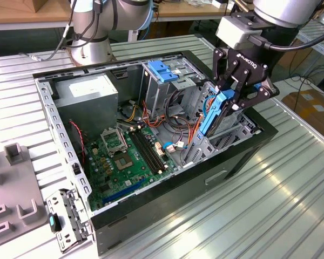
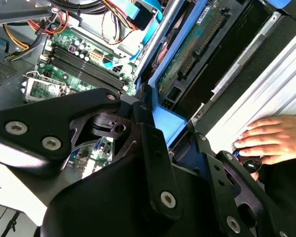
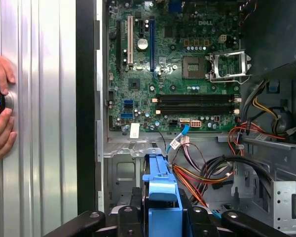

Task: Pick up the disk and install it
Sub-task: 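Insert the disk into the insertion slot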

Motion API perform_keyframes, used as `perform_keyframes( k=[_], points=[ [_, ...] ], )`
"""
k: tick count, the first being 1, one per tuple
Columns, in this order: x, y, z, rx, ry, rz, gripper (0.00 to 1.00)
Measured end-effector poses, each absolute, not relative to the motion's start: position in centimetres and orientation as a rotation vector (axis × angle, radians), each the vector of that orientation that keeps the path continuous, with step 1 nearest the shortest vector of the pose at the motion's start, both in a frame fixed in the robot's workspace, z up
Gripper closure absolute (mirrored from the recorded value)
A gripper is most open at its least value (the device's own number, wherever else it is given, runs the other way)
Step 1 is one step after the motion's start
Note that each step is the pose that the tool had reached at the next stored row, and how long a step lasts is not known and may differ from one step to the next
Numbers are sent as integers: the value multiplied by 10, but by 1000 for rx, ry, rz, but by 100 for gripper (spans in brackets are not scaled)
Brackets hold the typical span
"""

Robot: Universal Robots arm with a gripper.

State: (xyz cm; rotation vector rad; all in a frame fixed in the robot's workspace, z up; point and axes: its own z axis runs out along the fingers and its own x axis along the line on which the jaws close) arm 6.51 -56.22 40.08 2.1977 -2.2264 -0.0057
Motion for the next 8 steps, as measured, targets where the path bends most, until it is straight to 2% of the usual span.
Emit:
perform_keyframes(
  k=[8],
  points=[
    [65, -562, 390, 2198, -2226, -6, 63]
  ],
)
